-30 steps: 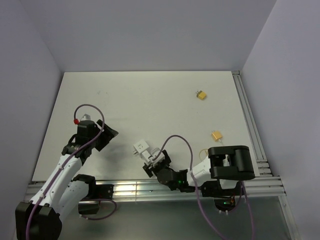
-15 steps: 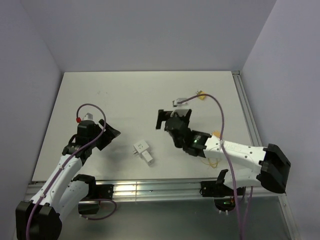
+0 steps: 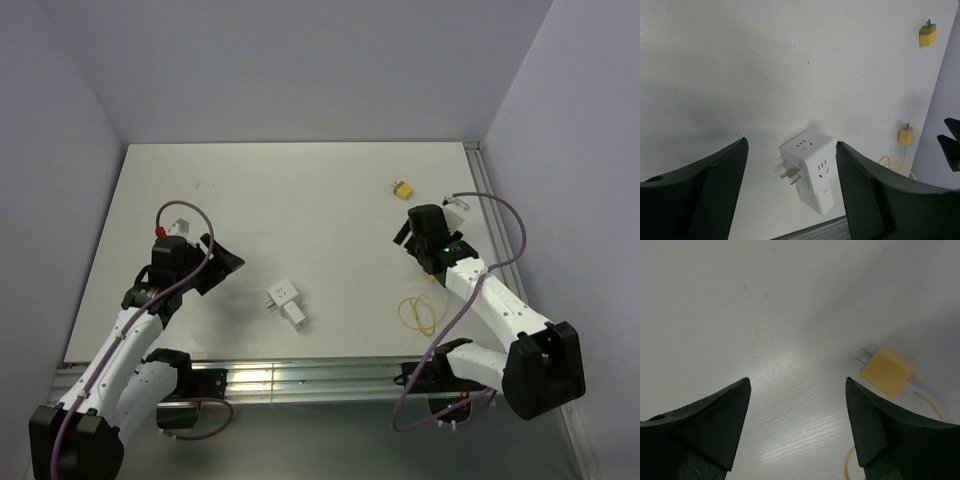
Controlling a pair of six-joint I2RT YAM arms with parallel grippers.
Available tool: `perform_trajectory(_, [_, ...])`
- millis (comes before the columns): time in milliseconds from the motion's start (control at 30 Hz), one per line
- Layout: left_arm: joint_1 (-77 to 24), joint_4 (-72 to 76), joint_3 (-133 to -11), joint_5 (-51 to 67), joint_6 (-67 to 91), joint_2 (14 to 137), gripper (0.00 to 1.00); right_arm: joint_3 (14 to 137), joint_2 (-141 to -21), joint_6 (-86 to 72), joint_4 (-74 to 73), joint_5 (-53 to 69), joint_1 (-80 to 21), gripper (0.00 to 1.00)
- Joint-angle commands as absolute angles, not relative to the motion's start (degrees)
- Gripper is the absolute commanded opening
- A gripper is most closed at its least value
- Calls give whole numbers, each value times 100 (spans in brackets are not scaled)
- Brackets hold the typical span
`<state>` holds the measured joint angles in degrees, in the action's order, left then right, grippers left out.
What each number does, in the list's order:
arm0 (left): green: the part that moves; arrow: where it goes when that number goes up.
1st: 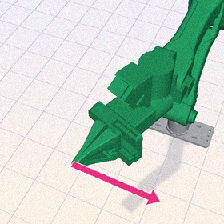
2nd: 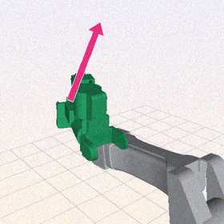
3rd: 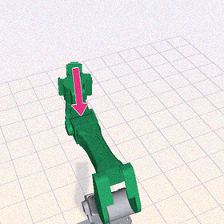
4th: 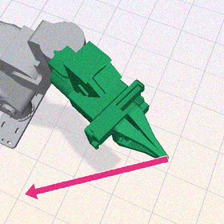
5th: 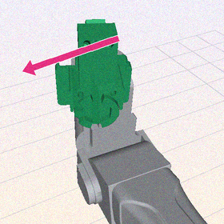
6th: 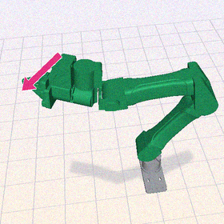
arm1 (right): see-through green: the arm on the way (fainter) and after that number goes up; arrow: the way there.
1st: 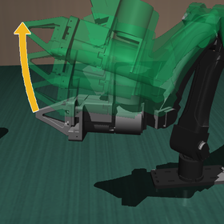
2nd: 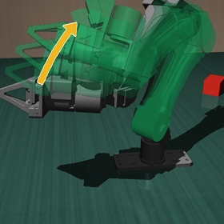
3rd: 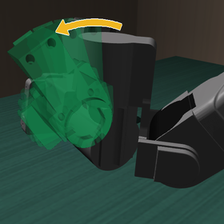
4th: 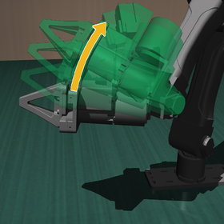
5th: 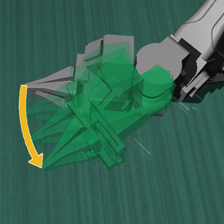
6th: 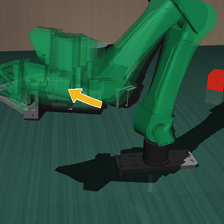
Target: Insert the plug
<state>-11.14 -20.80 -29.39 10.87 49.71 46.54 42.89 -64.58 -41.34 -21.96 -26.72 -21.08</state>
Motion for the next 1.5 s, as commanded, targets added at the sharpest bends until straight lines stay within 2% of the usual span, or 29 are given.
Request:
perform_trajectory(0, [-1134, -2021, -3225, 1309, 4737, 4623, 76, 3991, -6469, -4622, -2636, -2137, -1338, 82])
perform_trajectory(200, [-1134, -1943, -3164, 1432, 4737, 4667, 76, 4166, -6740, -5422, -3487, -2715, -1046, 81])
perform_trajectory(267, [-1134, -1916, -3173, 1476, 4755, 4728, 76, 4236, -6968, -5467, -3559, -2480, -950, 82])
perform_trajectory(467, [-1134, -1925, -3234, 1503, 4755, 4746, 76, 4210, -7259, -5449, -3305, -2364, -589, 80])
perform_trajectory(600, [-1134, -1986, -3287, 1477, 4720, 4728, 76, 4245, -7497, -5396, -3156, -2329, -466, 73])
perform_trajectory(1000, [-1134, -1907, -3234, 1538, 4764, 4746, 76, 4298, -7989, -5186, -2847, -2338, -439, 70])
perform_trajectory(1100, [-1134, -1907, -3252, 1521, 4764, 4746, 76, 4324, -8086, -5186, -2822, -2320, -439, 60])
perform_trajectory(1200, [-1143, -1916, -3269, 1538, 4755, 4737, 76, 4272, -8042, -5116, -2743, -2277, -439, 43])
perform_trajectory(1300, [-1143, -1942, -3305, 1547, 4729, 4737, 76, 4236, -7867, -4896, -2672, -2250, -439, 34])
perform_trajectory(1333, [-1143, -1942, -3322, 1573, 4729, 4746, 76, 4236, -7771, -4669, -2663, -2224, -439, 25])
perform_trajectory(1433, [-1143, -1960, -3410, 1617, 4693, 4807, 76, 4272, -7411, -4281, -2619, -2057, -457, 17])
perform_trajectory(1467, [-1143, -1969, -3480, 1626, 4667, 4842, 75, 4228, -7035, -3976, -2497, -1883, -474, 3])
